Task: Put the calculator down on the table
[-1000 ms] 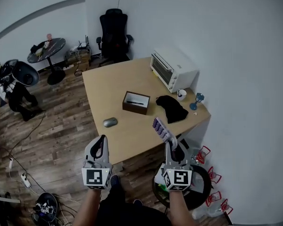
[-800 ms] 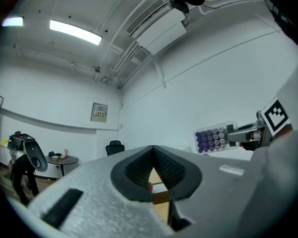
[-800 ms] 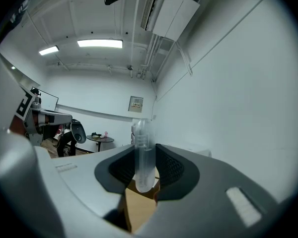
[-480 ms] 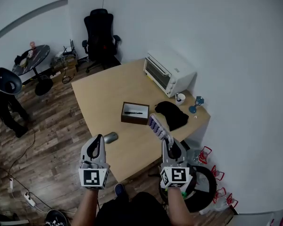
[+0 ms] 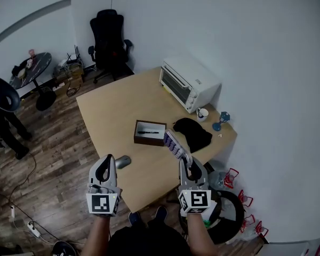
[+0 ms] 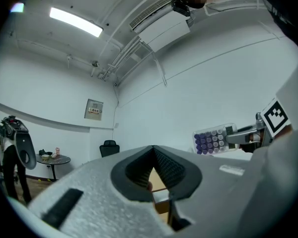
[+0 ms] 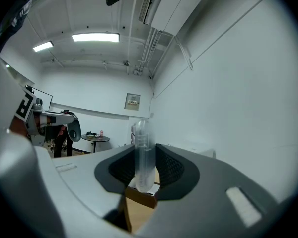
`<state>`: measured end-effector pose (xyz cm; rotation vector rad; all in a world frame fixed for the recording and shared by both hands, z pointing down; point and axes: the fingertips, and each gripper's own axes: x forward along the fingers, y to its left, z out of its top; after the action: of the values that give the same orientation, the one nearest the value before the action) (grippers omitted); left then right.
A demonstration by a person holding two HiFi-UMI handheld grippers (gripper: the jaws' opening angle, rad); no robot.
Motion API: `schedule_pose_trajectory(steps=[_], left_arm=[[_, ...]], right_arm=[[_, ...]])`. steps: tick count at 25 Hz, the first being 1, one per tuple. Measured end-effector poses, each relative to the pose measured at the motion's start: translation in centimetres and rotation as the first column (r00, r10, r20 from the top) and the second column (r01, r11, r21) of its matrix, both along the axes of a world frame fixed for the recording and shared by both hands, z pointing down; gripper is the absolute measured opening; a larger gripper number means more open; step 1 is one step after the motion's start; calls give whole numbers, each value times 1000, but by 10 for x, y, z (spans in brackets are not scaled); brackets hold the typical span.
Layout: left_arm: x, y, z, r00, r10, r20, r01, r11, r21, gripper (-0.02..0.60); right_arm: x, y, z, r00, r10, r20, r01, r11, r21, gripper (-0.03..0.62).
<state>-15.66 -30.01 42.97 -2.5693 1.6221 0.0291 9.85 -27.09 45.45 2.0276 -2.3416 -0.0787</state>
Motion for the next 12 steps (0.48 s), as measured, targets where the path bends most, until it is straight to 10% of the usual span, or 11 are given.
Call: schedule_pose_trajectory(steps=[12], left_arm=[[25, -17, 1, 999, -43, -17, 43, 999, 16, -5]], right_arm=[[19, -30, 7, 997, -56, 49, 57, 998, -18, 110]])
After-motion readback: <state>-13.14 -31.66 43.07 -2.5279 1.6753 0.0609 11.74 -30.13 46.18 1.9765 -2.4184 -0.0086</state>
